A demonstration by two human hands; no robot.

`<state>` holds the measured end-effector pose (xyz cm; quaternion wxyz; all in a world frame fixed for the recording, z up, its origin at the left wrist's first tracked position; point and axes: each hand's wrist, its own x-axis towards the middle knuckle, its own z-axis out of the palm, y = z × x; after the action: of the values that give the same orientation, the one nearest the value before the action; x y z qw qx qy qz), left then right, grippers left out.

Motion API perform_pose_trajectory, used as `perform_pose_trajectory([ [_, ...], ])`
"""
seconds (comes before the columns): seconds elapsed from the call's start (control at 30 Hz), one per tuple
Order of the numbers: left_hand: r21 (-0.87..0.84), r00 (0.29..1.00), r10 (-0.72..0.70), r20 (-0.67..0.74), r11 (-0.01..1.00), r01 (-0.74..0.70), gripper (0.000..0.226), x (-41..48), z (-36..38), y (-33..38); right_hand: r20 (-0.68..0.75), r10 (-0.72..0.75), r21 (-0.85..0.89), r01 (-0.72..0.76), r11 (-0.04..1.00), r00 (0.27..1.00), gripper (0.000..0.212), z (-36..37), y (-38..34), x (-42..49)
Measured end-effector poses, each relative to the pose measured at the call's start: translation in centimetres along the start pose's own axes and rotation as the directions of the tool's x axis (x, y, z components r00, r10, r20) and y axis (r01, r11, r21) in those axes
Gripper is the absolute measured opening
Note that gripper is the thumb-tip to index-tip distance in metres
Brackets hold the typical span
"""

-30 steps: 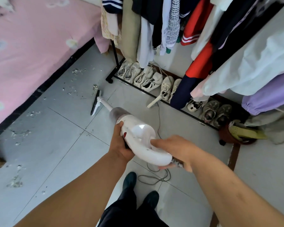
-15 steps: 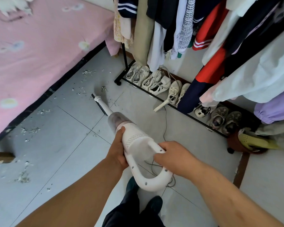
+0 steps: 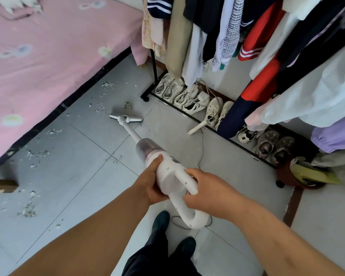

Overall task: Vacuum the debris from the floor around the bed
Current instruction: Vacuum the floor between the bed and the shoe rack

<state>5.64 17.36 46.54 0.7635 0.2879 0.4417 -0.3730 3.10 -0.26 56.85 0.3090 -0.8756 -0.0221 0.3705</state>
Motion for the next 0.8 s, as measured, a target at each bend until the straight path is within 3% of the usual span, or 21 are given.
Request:
perform_pose_trajectory([
  [0.17, -0.118, 0.996, 0.003, -0.088, 0.993, -0.014, 0.063, 1.4, -1.1, -0.8, 0.213, -0.023, 0.319, -0.047, 0.947, 0.977, 0.071, -1.5, 1.1, -0.3],
  [0.3, -0.087, 0.993, 0.009, -0.117, 0.996, -0.02, 0.061, 1.7, -1.8, -0.8, 0.234, 0.004, 0.159, -0.042, 0.986, 0.972, 0.037, -3.3, 1.8, -0.7],
  [0.37, -0.083, 0.992, 0.012, -0.129, 0.996, -0.023, 0.06, 1.7, -1.6, -0.6, 0.203, -0.002, 0.163, -0.032, 0.986, 0.979, 0.029, -3.6, 1.8, -0.8],
  [0.47, -0.096, 0.991, 0.021, -0.13, 0.995, -0.033, 0.06, 1.6, -1.1, -0.1, 0.237, 0.05, 0.418, -0.148, 0.896, 0.97, 0.033, -3.8, 1.2, -0.7],
  [0.5, -0.107, 0.993, 0.017, -0.12, 0.994, -0.03, 0.06, 1.6, -0.8, 0.1, 0.272, 0.078, 0.432, -0.194, 0.881, 0.959, 0.04, -3.7, 1.0, -0.7],
  [0.63, -0.133, 0.998, -0.015, -0.057, 0.991, 0.008, 0.066, 1.2, -0.5, 0.1, 0.388, 0.117, 0.235, -0.22, 0.947, 0.914, 0.057, -2.4, -0.2, 0.4],
  [0.7, -0.126, 0.999, -0.034, -0.018, 0.992, 0.032, 0.071, 1.0, -0.7, -0.3, 0.43, 0.122, 0.357, -0.292, 0.888, 0.895, 0.054, -2.1, -1.1, 1.2],
  [0.8, -0.121, 0.998, -0.053, 0.04, 0.991, 0.057, 0.072, 0.7, -1.3, -1.2, 0.469, 0.178, 0.568, -0.45, 0.689, 0.865, 0.049, -1.3, -1.9, 2.3],
])
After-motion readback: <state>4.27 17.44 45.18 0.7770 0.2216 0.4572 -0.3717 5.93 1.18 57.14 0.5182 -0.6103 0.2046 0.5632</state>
